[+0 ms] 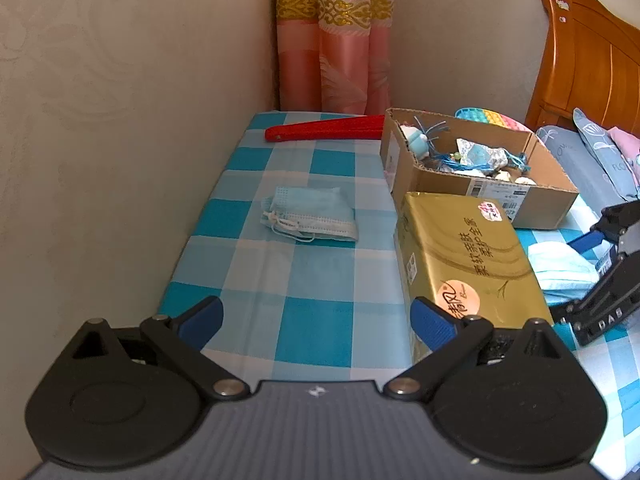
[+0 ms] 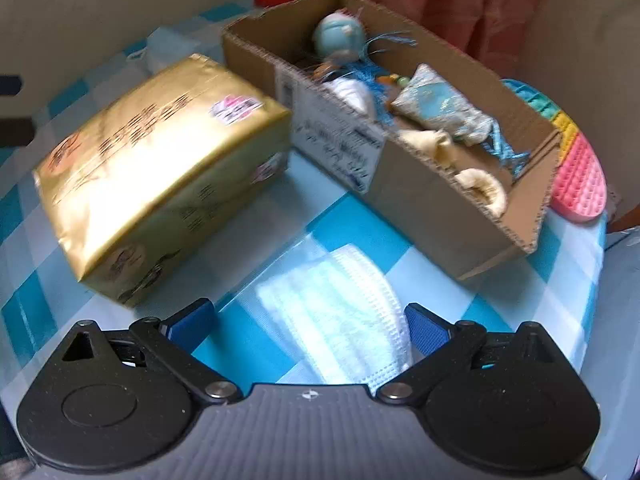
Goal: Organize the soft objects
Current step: 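Move the left gripper to one blue face mask while the right approaches the other mask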
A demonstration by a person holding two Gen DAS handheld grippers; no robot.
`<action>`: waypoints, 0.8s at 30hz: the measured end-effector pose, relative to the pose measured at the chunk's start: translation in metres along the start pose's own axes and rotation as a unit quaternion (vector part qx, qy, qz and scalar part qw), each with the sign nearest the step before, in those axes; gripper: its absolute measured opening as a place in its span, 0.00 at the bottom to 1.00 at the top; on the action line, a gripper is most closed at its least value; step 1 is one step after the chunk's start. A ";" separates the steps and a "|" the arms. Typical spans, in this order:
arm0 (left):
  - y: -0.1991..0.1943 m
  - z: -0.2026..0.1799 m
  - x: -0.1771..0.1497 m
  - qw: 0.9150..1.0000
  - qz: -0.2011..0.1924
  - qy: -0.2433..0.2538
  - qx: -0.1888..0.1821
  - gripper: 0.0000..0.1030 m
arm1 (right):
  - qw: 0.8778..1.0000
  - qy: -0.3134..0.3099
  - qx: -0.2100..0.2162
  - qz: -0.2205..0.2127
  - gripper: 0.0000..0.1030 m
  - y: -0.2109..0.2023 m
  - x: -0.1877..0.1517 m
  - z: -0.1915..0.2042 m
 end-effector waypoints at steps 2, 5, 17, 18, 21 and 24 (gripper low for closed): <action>0.003 0.001 0.002 1.000 0.000 -0.001 -0.002 0.97 | 1.000 -0.006 0.008 0.007 0.99 0.000 -0.001 0.004; 0.008 0.002 0.008 1.000 -0.002 -0.003 -0.005 0.97 | 1.000 -0.012 0.021 0.015 0.99 0.000 -0.004 0.010; 0.057 0.014 0.046 0.999 0.021 -0.033 0.007 0.97 | 0.999 0.006 0.039 0.024 1.00 0.003 -0.006 0.013; 0.061 0.015 0.050 0.999 0.023 -0.033 0.009 0.97 | 0.999 0.005 0.039 0.024 1.00 0.003 -0.007 0.012; 0.076 0.014 0.063 0.999 0.030 -0.038 0.009 0.97 | 0.999 0.005 0.039 0.024 1.00 0.003 -0.007 0.012; 0.093 0.012 0.073 0.998 0.044 -0.043 0.011 0.97 | 0.999 0.002 0.041 0.025 1.00 0.004 -0.005 0.011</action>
Point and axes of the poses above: each gripper's, at about its wrist camera, not at the fingertips, and y roughly the way its jaws point, z to its left, x to its top, the point moved 4 cm from there along y, roughly the way its jaws point, and after that the axes turned 1 degree about y, right-handed, at the moved point
